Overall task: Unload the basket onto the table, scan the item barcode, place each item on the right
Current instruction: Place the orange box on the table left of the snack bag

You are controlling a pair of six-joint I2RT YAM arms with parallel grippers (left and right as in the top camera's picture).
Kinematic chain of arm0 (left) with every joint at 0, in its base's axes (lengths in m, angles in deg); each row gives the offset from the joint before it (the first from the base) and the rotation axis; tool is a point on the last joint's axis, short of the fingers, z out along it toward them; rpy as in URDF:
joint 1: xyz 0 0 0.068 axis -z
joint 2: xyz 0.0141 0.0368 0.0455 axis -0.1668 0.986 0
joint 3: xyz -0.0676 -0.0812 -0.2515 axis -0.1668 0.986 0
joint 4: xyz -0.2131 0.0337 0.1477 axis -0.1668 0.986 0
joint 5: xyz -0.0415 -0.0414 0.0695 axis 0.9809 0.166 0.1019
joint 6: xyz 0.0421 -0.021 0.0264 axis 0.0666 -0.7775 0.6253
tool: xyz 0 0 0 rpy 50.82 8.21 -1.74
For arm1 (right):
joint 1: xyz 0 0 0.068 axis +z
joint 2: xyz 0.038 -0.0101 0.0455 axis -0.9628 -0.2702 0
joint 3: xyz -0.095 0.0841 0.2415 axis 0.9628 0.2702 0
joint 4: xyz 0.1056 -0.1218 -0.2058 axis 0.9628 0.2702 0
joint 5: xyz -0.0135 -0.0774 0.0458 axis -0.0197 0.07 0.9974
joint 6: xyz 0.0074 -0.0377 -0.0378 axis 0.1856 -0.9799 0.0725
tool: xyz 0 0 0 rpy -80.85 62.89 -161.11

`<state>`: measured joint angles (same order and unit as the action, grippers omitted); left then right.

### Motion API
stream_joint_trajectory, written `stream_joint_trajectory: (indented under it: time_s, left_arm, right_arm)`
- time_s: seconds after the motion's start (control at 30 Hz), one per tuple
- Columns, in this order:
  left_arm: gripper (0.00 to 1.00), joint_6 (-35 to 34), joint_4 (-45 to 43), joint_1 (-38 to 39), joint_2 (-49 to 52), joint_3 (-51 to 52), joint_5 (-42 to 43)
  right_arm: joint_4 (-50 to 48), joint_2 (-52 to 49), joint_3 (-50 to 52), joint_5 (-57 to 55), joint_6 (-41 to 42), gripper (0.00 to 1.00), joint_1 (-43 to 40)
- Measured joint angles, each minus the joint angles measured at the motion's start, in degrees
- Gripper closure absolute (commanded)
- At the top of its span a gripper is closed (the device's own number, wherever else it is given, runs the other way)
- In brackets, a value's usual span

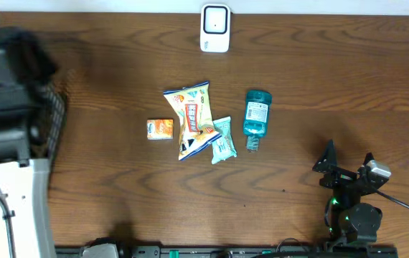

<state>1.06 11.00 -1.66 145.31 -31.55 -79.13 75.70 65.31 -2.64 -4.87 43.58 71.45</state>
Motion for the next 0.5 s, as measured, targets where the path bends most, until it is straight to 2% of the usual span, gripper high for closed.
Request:
stream_joint_trajectory:
  time_s: [0.13,0.27,0.4,0.5]
  left_arm:
    - [0.02,-8.7,9.6,-15.5,2.1,0.0,1.0]
    - [0.02,-14.1,11.1,-28.6,5.1,1.2,7.5]
    - [0.02,-16.3,10.8,-36.1,8.5,4.3,11.6]
    - [0.02,-17.3,7.2,-39.2,11.9,9.3,13.2]
  right_arm:
    - [0.0,0.0,0.0,-0.1,0.0,0.01,0.0]
    - [0.0,0.0,0.0,-0.1,0.0,0.01,0.0]
    - [0.0,0.0,0.0,-0.1,0.0,0.01,0.0]
    - [0.0,0.0,0.0,-0.1,0.0,0.01,0.0]
